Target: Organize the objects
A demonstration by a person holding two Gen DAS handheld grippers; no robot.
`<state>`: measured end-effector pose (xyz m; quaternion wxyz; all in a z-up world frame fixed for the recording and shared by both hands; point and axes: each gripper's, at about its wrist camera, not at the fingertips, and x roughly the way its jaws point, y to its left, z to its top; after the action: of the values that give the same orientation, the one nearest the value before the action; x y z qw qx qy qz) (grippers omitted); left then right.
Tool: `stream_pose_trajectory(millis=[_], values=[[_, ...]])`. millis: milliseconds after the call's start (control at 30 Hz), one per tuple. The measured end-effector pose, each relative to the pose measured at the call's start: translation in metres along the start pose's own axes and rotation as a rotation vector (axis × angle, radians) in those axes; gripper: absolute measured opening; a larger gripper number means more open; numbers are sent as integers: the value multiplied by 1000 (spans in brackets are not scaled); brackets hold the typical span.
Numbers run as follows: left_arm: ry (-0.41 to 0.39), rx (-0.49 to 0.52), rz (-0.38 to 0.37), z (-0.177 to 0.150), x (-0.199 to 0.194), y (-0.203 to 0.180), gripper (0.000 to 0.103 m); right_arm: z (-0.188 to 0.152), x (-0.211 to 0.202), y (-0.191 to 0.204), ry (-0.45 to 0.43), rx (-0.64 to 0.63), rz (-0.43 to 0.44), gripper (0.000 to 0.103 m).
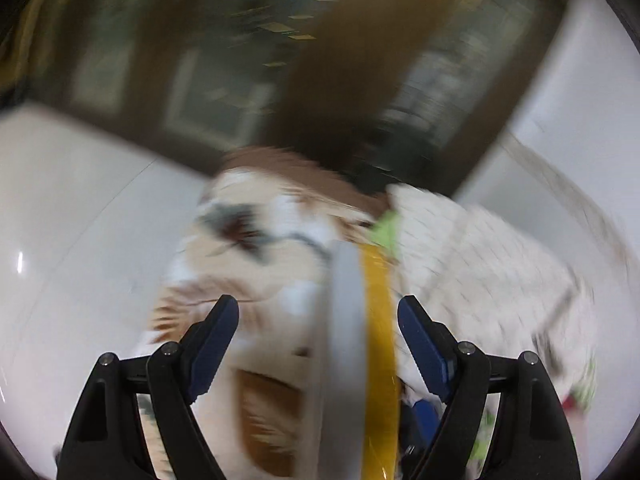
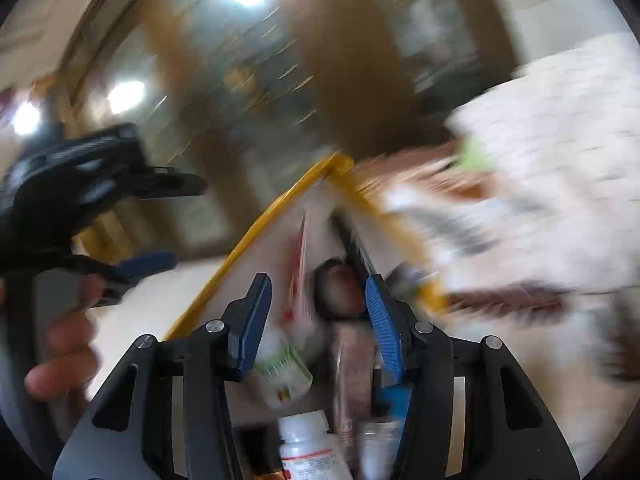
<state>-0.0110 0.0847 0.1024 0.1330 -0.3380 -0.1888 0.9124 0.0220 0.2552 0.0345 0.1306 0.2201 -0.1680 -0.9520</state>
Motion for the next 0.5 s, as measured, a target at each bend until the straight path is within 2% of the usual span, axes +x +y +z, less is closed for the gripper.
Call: stream_pose_trajectory(millis=[33,100,167,233,333,500], values=[[33,7,-24,-9,8,-18,83,6,-15,-29,-33,62,-39,51],[106,17,-74,-31,25,-46,83,9,-28,-70,-31,188,-64,52],[134,70,-47,-57,38,-69,83,3,-37,-119,-27,353,-87,53],[168,79,-61,-72,49,-82,83,-5,-44,-158,-34,492,-117,53],[159,132,-41,-79,49,-94,83,-11,-45,-188,4,625,-122,53],[143,147,-47,-66,35,-94,83,-15,-25,-191,81,766,-94,53]])
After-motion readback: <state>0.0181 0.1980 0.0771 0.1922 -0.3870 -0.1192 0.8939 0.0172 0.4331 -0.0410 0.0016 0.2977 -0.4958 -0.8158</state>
